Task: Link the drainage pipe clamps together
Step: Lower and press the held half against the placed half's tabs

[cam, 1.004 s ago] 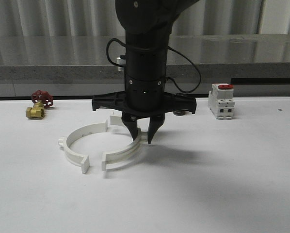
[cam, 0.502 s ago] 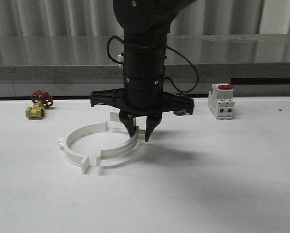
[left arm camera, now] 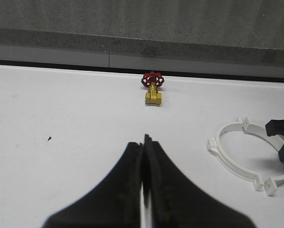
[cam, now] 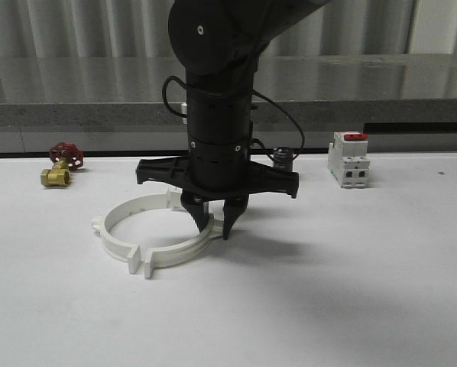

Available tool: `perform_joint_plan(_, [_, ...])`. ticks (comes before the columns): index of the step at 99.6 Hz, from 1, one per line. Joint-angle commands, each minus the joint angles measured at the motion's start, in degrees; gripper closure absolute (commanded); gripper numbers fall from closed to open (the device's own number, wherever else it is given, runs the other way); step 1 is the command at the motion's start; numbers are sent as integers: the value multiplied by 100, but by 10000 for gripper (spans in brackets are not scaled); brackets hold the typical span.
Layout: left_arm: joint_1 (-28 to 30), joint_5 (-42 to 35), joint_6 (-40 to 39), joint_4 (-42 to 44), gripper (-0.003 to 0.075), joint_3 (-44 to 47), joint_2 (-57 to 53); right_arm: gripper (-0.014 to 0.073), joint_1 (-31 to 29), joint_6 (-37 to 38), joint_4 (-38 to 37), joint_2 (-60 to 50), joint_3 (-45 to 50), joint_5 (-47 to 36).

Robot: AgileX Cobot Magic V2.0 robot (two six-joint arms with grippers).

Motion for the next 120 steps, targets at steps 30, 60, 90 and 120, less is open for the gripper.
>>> perform_joint_plan(30, [10,-445,4,27,741,-148,53,515,-4,74,-57,-288,-176,-320])
perform_joint_plan(60, [10,-445,4,27,741,-148,53,515,-4,241,-57,-228,-176,-332])
perform_joint_plan(90, [10,-445,4,35,741,-148,53,512,-4,269,-37,-192,-176,-315])
perform_joint_plan(120, [10,-445,4,35,741,-148,53,296,-4,269,-12,-192,-176,-277])
